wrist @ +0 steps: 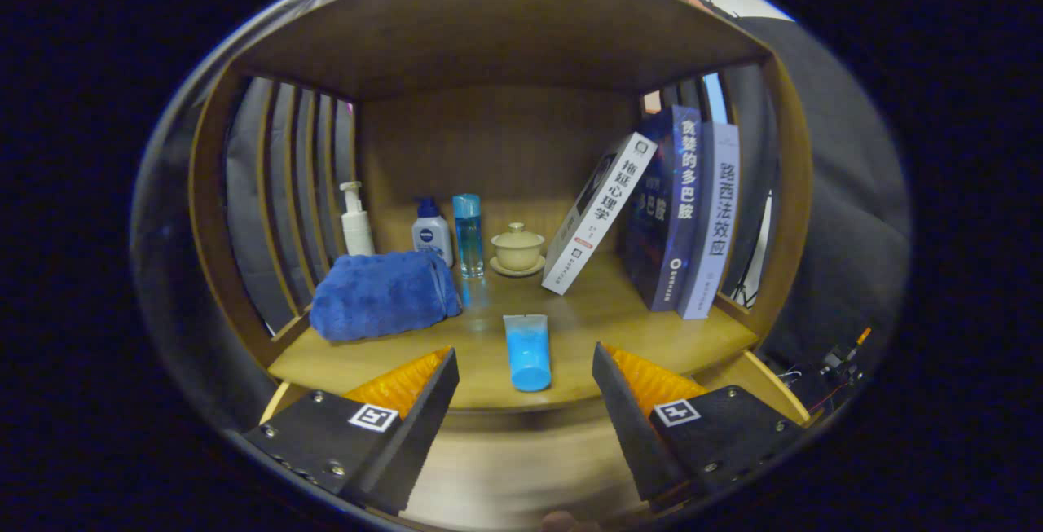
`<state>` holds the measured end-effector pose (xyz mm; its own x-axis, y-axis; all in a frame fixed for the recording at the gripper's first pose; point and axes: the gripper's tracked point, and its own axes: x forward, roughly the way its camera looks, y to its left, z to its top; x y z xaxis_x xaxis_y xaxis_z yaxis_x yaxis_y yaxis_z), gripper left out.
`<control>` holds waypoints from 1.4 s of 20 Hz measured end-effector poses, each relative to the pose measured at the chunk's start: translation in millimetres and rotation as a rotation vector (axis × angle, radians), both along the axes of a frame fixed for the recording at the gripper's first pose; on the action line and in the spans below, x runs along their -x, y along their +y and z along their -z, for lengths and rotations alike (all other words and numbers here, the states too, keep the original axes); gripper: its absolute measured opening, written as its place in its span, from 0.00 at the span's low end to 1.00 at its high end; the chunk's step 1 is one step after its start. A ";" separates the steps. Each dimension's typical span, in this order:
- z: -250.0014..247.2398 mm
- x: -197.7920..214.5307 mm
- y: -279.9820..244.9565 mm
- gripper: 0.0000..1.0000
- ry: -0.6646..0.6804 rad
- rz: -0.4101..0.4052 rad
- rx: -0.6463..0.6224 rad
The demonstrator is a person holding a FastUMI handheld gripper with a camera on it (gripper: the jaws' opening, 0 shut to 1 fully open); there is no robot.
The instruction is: Pull open the drawer, take out the items inside it, and place them on the countertop above the cabinet.
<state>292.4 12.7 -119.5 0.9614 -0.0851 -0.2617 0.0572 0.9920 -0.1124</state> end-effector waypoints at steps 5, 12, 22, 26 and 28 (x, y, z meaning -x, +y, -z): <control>-15.0 66.3 -1.8 0.98 -0.053 -0.064 0.053; -28.2 151.7 -21.2 0.99 -0.193 -0.076 0.047; 35.7 221.7 -58.8 0.99 -0.276 -0.051 0.093; 79.2 235.2 -73.1 0.99 -0.237 -0.032 0.107; 95.0 233.3 -77.5 0.99 -0.196 -0.026 0.098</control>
